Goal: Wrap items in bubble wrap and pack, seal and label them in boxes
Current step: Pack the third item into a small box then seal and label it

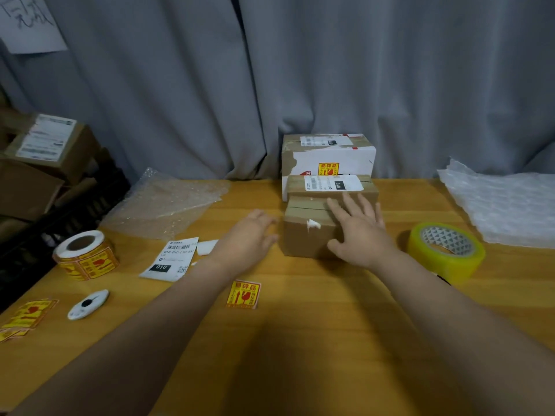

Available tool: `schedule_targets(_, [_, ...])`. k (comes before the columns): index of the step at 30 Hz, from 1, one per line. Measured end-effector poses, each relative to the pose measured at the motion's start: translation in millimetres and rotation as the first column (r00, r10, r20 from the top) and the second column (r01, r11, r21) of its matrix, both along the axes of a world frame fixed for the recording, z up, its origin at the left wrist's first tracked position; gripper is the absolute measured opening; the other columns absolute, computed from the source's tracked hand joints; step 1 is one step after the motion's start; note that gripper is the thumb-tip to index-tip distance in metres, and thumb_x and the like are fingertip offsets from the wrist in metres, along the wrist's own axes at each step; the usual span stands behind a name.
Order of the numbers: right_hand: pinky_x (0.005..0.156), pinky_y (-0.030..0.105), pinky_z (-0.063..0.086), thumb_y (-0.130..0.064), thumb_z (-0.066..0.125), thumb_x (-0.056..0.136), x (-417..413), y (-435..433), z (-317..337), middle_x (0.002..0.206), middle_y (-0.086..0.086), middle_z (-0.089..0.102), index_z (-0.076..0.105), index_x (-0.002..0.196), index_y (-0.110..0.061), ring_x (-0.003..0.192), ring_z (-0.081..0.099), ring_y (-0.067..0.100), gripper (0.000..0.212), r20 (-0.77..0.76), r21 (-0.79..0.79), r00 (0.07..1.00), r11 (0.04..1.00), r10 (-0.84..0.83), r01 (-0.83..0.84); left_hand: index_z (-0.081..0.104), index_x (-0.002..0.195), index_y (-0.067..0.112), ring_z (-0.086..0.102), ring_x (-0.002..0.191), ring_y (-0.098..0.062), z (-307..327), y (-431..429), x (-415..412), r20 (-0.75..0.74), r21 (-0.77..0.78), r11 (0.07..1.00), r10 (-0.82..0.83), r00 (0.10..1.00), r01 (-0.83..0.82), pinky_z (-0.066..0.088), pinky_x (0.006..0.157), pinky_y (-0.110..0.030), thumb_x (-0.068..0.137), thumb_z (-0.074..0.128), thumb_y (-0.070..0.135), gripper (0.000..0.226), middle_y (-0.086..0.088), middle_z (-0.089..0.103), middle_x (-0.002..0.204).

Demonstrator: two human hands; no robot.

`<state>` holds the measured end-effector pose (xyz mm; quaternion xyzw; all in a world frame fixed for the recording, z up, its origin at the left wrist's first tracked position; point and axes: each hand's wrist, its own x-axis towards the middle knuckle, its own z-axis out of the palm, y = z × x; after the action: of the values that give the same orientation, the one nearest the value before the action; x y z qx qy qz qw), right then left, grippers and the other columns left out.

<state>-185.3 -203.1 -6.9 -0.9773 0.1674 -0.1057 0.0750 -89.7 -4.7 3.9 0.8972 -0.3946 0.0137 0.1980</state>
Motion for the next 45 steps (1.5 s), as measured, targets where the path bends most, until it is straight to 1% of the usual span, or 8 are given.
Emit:
schedule_targets(4, [0.117,0.045,0.019,-0.027,0.055,0.086,-15.2,37.5,-5.9,0.147,0.004,0.039,0.046,0.138,-0.020,0.138,0.026,0.023,0.053,0.407,-0.022,0.902,0.989,0.142,-0.146,0.048,0.130,0.019,0.049,0.115,-0.025,-15.2,37.4,-1.8,-0.070,0.472,0.879,0.113,0.991,-0.067,0.043,0.092,-0.035,0.093,0.055,0.035,0.041,-0.006,0.042,0.132])
schedule_targets(7, [0.106,0.034,0.032,-0.022,0.054,0.089,-20.9,68.9,-19.1,0.128,-0.003,0.051,0.056,0.126,-0.020,0.123,0.040,0.015,0.037,0.407,0.172,0.895,0.946,0.185,-0.274,0.041,0.137,0.022,0.039,0.126,-0.028,-32.8,47.1,-3.4,-0.092,0.546,0.836,0.130,0.987,-0.059,0.038,0.100,-0.039,0.089,0.057,0.045,0.055,-0.007,0.037,0.135])
schedule_targets(11, [0.103,0.030,0.038,-0.027,0.061,0.090,-17.7,89.7,-48.5,0.129,0.005,0.053,0.054,0.129,-0.013,0.120,0.049,0.019,0.043,0.143,0.626,0.990,0.773,0.009,-0.098,0.053,0.106,0.017,0.052,0.101,-0.021,-36.8,42.4,-11.1,-0.126,0.388,0.918,0.142,0.982,-0.083,0.040,0.079,-0.030,0.086,0.065,0.037,0.030,-0.005,0.054,0.110])
schedule_targets(17, [0.099,0.033,0.044,-0.043,0.067,0.085,-21.3,96.7,-60.6,0.122,0.004,0.057,0.051,0.131,-0.010,0.113,0.054,0.017,0.059,0.139,0.747,0.989,0.661,-0.049,-0.072,0.057,0.088,0.016,0.053,0.070,-0.011,-45.1,38.5,-28.7,-0.227,-0.057,0.982,0.162,0.960,-0.179,0.037,0.055,-0.023,0.084,0.070,0.024,0.016,0.003,0.058,0.075])
schedule_targets(23, [0.056,0.019,0.046,-0.012,0.064,0.090,-26.1,89.2,-51.1,0.069,0.005,0.065,0.063,0.082,-0.005,0.050,0.057,0.003,0.010,0.325,0.931,0.908,0.258,-0.265,-0.258,0.065,0.089,0.004,0.064,0.058,-0.006,-48.7,6.5,-58.3,-0.656,-0.628,0.670,-0.182,0.732,-0.396,0.051,0.055,-0.014,0.089,0.063,0.012,0.008,-0.006,0.069,0.073])
schedule_targets(32, [0.058,0.014,0.043,-0.014,0.063,0.091,-20.4,38.5,-44.0,0.072,-0.002,0.062,0.053,0.100,-0.019,0.065,0.058,0.007,0.014,0.475,0.758,0.825,0.619,-0.306,-0.206,0.064,0.079,0.006,0.057,0.052,-0.007,-44.6,-27.6,-46.3,-0.705,-0.593,0.746,-0.299,0.643,-0.304,0.049,0.053,-0.016,0.088,0.064,0.016,0.013,-0.001,0.063,0.062])
schedule_targets(36, [0.076,0.021,0.034,-0.016,0.073,0.081,-19.4,34.3,-49.0,0.094,-0.004,0.047,0.061,0.096,-0.014,0.089,0.045,0.014,0.019,0.650,0.213,0.754,0.975,-0.095,-0.060,0.066,0.080,0.005,0.061,0.060,-0.009,-51.7,-38.5,-45.3,-0.728,-0.654,0.681,-0.449,0.518,-0.329,0.053,0.060,-0.017,0.091,0.057,0.010,0.015,-0.004,0.067,0.066])
schedule_targets(45, [0.081,0.015,0.048,-0.012,0.069,0.085,-22.4,42.3,-50.5,0.098,-0.003,0.066,0.071,0.106,-0.016,0.094,0.061,0.004,0.021,0.685,0.464,0.723,0.708,0.094,-0.532,0.061,0.083,0.007,0.064,0.073,-0.004,-61.1,-31.2,-43.9,-0.629,-0.762,0.580,-0.557,0.543,-0.288,0.052,0.070,-0.016,0.093,0.052,0.010,0.014,0.006,0.067,0.072])
